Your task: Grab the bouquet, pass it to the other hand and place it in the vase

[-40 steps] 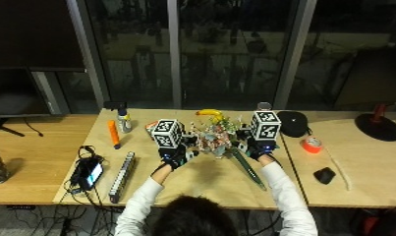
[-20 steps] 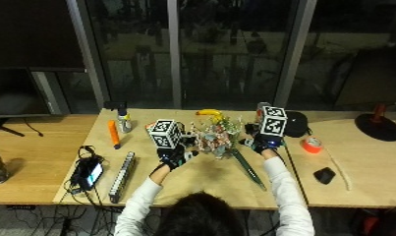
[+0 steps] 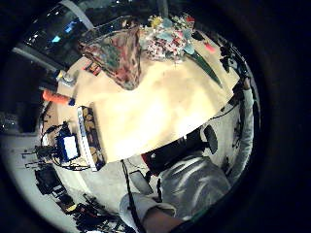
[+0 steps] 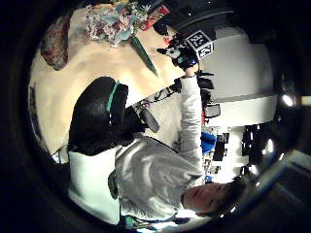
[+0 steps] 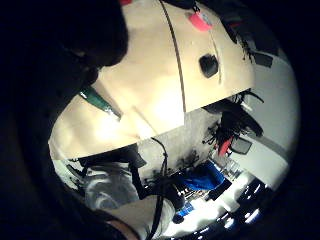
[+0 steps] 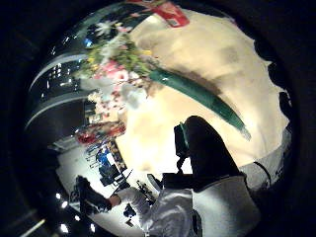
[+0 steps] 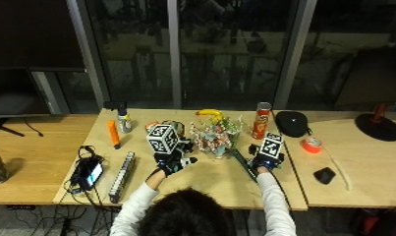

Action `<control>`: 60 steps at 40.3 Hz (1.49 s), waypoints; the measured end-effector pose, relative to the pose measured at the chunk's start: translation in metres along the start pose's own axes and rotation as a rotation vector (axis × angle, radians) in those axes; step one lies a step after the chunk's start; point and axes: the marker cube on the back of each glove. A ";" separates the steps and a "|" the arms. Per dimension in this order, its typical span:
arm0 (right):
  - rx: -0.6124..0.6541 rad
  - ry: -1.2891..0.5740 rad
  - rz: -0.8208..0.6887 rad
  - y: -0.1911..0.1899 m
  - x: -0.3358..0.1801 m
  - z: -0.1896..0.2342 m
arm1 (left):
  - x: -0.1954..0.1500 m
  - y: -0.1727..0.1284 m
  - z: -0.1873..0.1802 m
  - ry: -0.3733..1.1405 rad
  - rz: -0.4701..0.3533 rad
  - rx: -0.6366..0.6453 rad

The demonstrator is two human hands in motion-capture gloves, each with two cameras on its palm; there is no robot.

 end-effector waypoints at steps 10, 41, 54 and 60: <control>0.094 0.017 0.105 -0.007 0.000 0.046 | -0.005 0.017 0.005 -0.006 0.005 -0.030; 0.109 0.065 0.127 -0.008 -0.022 0.073 | -0.013 0.022 0.013 -0.001 -0.029 -0.080; 0.468 -0.195 0.003 -0.032 -0.016 0.055 | -0.024 0.012 0.008 0.015 -0.076 -0.099; 0.544 -0.583 -0.160 -0.019 -0.029 0.035 | -0.021 0.001 0.011 0.079 -0.069 -0.130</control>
